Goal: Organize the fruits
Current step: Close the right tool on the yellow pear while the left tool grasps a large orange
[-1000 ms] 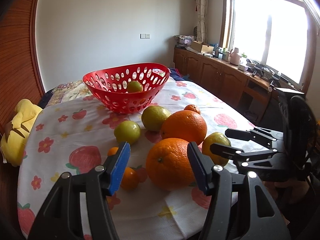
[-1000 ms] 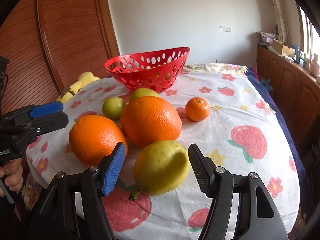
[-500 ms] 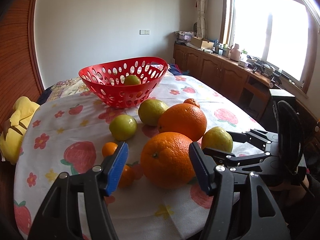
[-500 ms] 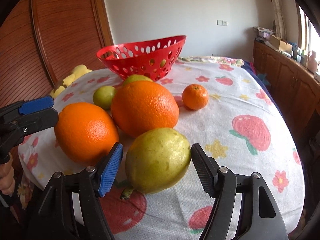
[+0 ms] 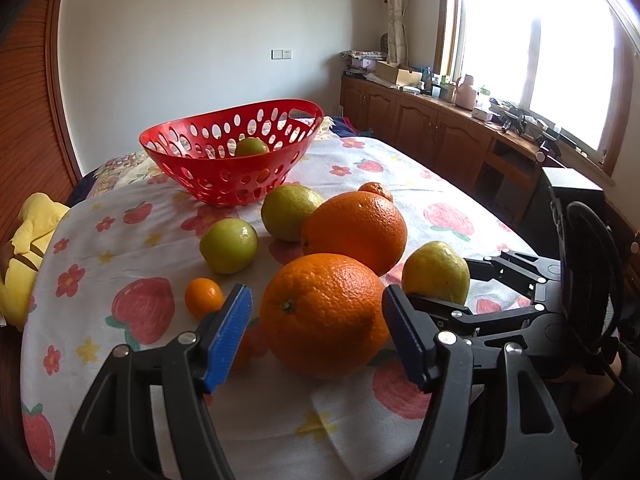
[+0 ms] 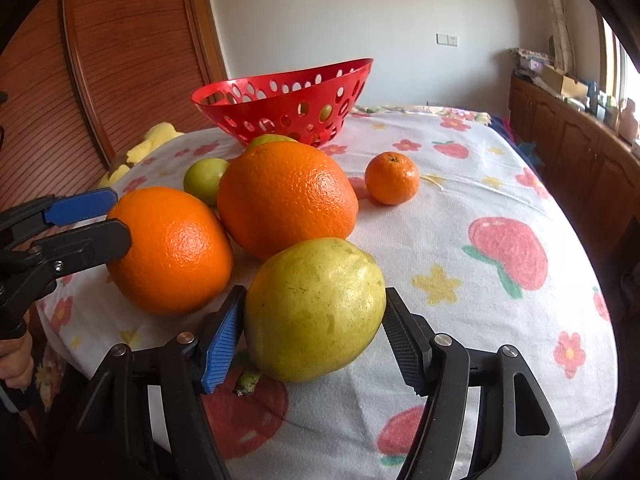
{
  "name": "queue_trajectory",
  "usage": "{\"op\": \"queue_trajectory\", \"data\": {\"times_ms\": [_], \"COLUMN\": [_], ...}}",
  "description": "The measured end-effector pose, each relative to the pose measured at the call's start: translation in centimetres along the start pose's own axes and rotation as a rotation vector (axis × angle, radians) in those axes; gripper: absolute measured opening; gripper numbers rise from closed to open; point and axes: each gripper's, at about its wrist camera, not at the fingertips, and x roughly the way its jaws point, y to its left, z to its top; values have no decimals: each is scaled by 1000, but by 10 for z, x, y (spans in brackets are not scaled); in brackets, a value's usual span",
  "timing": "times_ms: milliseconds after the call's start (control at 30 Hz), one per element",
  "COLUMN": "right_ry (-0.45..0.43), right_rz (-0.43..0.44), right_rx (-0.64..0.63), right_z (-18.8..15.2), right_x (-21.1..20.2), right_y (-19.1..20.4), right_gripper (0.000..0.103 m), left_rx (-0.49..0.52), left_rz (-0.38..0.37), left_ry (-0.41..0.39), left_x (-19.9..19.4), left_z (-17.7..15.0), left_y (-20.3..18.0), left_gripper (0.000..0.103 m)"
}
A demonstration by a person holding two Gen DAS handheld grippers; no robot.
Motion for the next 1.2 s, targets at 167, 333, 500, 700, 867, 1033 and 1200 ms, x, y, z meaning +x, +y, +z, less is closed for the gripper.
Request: {"op": "queue_trajectory", "data": {"times_ms": [167,333,500,700,867,1033,1200], "right_ry": [-1,1,-2,-4,-2,-5,-5], "right_rz": [-11,-9,-10,-2,2,7,13], "right_rx": [11,10,7,12,4,16,20], "right_z": [-2,-1,-1,-1,0,-2,-2], "right_x": [-4,-4,-3,-3,-2,-3,-5], "right_y": [-9,-10,-9,-11,-11,-12,-13], "right_gripper": [69,69,69,69,69,69,69], "left_rx": [9,17,23,29,34,37,54], "left_rz": [-8,-19,-36,-54,-66,-56,-55], "left_ry": [27,37,57,73,82,80,77], "left_x": [9,14,21,27,29,28,28], "left_z": [2,3,4,2,2,1,-1], "left_y": [-1,-4,-7,-10,-12,-15,-17], "left_gripper": [71,73,77,80,81,81,81]}}
